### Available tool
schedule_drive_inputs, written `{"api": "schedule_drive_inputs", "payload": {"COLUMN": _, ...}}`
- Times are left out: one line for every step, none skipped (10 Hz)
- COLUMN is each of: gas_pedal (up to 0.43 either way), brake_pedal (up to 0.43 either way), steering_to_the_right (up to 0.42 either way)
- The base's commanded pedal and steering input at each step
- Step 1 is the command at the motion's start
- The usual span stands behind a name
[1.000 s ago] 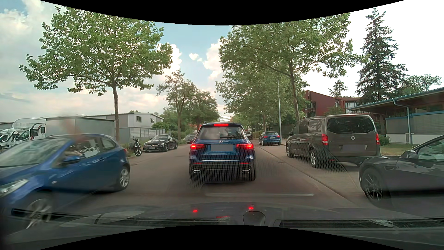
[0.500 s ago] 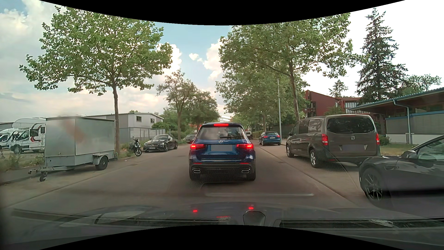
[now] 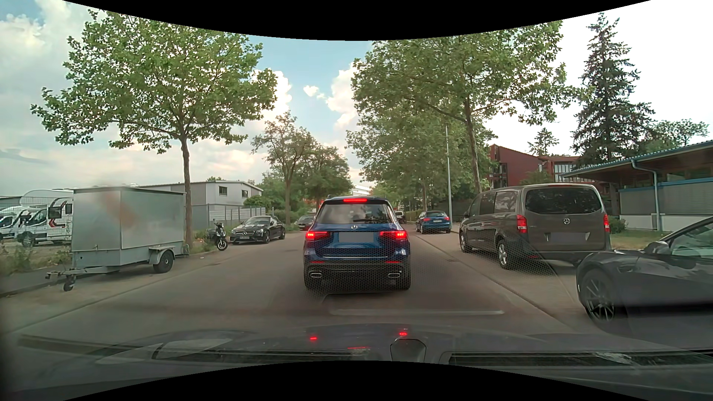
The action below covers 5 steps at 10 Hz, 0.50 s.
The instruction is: Follow the waypoints while adhering to traffic rules and regulations
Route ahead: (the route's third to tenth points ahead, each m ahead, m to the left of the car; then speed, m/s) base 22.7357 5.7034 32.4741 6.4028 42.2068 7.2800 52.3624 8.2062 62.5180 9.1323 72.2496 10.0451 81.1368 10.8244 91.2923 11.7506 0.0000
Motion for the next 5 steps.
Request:
{"api": "schedule_drive_inputs", "payload": {"gas_pedal": 0.000, "brake_pedal": 0.189, "steering_to_the_right": 0.009}}
{"api": "schedule_drive_inputs", "payload": {"gas_pedal": 0.000, "brake_pedal": 0.189, "steering_to_the_right": 0.009}}
{"api": "schedule_drive_inputs", "payload": {"gas_pedal": 0.000, "brake_pedal": 0.189, "steering_to_the_right": 0.009}}
{"api": "schedule_drive_inputs", "payload": {"gas_pedal": 0.000, "brake_pedal": 0.189, "steering_to_the_right": 0.009}}
{"api": "schedule_drive_inputs", "payload": {"gas_pedal": 0.000, "brake_pedal": 0.189, "steering_to_the_right": 0.009}}
